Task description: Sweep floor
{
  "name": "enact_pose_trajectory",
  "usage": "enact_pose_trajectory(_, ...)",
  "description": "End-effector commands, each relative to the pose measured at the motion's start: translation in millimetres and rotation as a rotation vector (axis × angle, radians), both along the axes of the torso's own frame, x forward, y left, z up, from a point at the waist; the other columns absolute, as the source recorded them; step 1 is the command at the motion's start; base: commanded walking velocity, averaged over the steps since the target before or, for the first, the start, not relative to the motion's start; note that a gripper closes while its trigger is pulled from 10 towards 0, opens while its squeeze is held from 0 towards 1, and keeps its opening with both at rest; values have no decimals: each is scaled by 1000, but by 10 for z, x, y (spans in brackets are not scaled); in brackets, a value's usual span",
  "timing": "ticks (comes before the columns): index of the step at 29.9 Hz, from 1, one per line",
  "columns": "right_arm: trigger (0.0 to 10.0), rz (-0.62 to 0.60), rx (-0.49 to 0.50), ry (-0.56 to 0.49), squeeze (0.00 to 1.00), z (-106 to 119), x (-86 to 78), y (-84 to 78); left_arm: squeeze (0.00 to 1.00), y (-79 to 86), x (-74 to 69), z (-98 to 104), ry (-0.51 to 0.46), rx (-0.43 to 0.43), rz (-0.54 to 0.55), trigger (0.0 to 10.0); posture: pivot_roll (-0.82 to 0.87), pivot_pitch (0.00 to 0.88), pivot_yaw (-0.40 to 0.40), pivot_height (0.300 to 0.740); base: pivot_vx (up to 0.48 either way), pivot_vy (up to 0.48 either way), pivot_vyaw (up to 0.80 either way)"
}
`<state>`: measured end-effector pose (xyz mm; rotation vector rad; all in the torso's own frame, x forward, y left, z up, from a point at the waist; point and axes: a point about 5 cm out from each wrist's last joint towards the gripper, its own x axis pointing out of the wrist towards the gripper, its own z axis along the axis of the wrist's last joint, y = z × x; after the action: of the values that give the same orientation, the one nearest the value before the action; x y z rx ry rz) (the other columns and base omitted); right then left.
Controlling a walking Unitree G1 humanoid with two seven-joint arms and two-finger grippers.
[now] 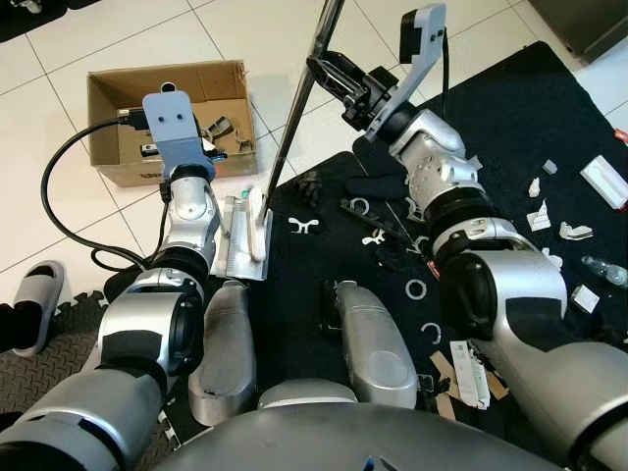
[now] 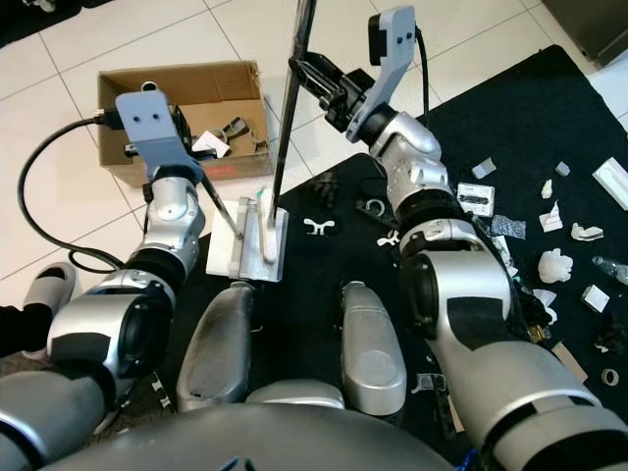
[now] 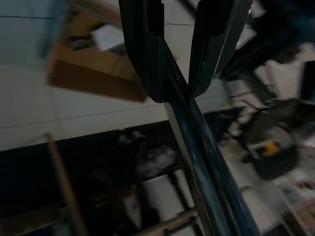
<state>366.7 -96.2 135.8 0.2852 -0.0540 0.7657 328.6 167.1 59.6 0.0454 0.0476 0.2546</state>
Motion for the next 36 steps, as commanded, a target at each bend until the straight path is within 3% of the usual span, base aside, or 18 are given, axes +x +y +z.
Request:
enact_pose_trajectory(1, 10000, -52, -78, -42, 0, -33, -15, -38, 0, 50, -171, -284, 142, -9, 20, 10000, -35, 152, -49, 740, 0, 0, 0)
enact_pose_trajectory(8, 10000, -132, -124, -79, 0, 5, 15, -146, 0, 48, -170, -283, 142, -7, 19, 10000, -39, 153, -45, 740, 0, 0, 0)
enact_pose_trajectory(16, 10000, -140, -203, -136, 0, 38, 13, -210, 0, 31, -156, -272, 140, -10, 12, 10000, -42, 154, -41, 740, 0, 0, 0)
enact_pose_trajectory(22, 10000, -160, -380, -223, 0, 54, 12, -271, 0, 33, -161, -277, 142, -8, 11, 10000, -44, 155, -40, 740, 0, 0, 0)
enact_pose_trajectory(29, 10000, -144, -448, -212, 0, -60, -28, -243, 0, 30, -163, -280, 142, -9, 12, 10000, -44, 154, -43, 740, 0, 0, 0)
enact_pose_trajectory(31, 10000, -139, -495, -159, 0, -227, -80, -237, 0, 29, -163, -279, 142, -9, 11, 10000, -44, 154, -43, 740, 0, 0, 0)
enact_pose_trajectory(36, 10000, -154, -521, -111, 0, -355, -122, -251, 0, 31, -165, -281, 142, -8, 11, 10000, -39, 152, -42, 740, 0, 0, 0)
